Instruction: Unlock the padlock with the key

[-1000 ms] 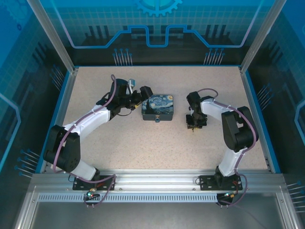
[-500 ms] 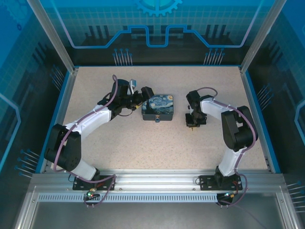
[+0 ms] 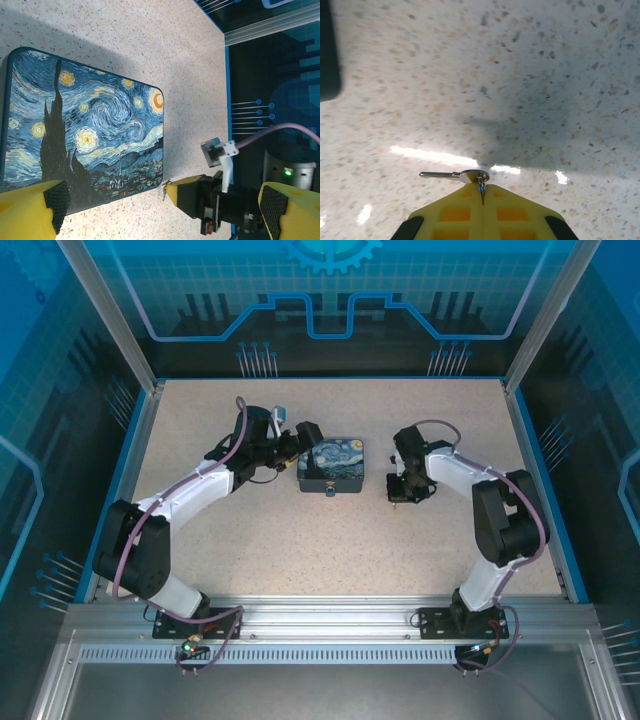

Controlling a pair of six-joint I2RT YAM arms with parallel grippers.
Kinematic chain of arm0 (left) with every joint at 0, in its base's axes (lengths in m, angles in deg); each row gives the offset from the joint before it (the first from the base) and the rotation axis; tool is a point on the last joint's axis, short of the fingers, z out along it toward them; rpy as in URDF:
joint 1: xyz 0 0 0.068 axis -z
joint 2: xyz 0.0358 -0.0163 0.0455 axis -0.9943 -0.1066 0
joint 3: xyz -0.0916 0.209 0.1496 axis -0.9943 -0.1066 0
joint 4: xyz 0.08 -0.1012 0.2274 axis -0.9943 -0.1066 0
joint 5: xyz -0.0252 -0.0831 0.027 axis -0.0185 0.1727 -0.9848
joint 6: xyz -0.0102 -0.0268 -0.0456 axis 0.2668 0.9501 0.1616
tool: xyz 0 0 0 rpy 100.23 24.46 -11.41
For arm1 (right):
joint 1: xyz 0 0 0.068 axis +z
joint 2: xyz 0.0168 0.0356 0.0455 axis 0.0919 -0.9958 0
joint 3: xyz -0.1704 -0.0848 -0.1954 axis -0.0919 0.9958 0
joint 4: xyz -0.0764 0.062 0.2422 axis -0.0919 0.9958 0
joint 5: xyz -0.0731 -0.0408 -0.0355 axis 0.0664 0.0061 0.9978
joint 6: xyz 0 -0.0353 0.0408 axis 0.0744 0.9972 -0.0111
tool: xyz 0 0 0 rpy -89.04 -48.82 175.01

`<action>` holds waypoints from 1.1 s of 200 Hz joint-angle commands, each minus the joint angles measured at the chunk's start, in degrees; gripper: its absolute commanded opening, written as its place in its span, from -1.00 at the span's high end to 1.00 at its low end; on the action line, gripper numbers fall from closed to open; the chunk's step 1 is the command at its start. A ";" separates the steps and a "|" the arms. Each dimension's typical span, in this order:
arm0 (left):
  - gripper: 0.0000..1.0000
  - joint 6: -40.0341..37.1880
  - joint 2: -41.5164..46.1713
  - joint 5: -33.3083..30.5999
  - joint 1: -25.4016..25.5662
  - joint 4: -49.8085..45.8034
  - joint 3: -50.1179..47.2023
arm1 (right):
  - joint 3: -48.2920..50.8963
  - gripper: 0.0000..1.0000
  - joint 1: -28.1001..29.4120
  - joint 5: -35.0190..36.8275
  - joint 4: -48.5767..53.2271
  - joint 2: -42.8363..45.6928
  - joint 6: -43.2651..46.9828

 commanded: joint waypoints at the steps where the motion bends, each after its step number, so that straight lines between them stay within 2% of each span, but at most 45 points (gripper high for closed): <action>1: -0.98 -0.09 0.48 1.47 0.67 0.60 0.06 | 0.94 1.00 -0.11 -5.19 -1.11 4.56 0.44; 76: -0.96 1.58 1.58 7.98 1.76 6.79 -2.86 | -2.04 1.00 3.77 -15.41 -2.27 12.26 -8.17; 100: -0.96 3.43 1.58 8.64 2.45 12.38 -5.66 | -4.22 1.00 6.94 -15.76 -3.36 11.57 -14.58; 136: -0.96 9.71 0.03 7.67 3.95 25.79 -10.26 | -5.53 1.00 10.35 -17.11 -7.51 8.63 -28.60; 187: -0.70 10.91 -1.60 4.15 6.79 30.59 -11.91 | -6.17 1.00 12.84 -18.14 -13.50 6.04 -38.07; 220: -0.31 11.82 -1.81 1.58 7.30 32.33 -13.67 | -6.40 1.00 13.00 -18.61 -14.91 5.73 -39.93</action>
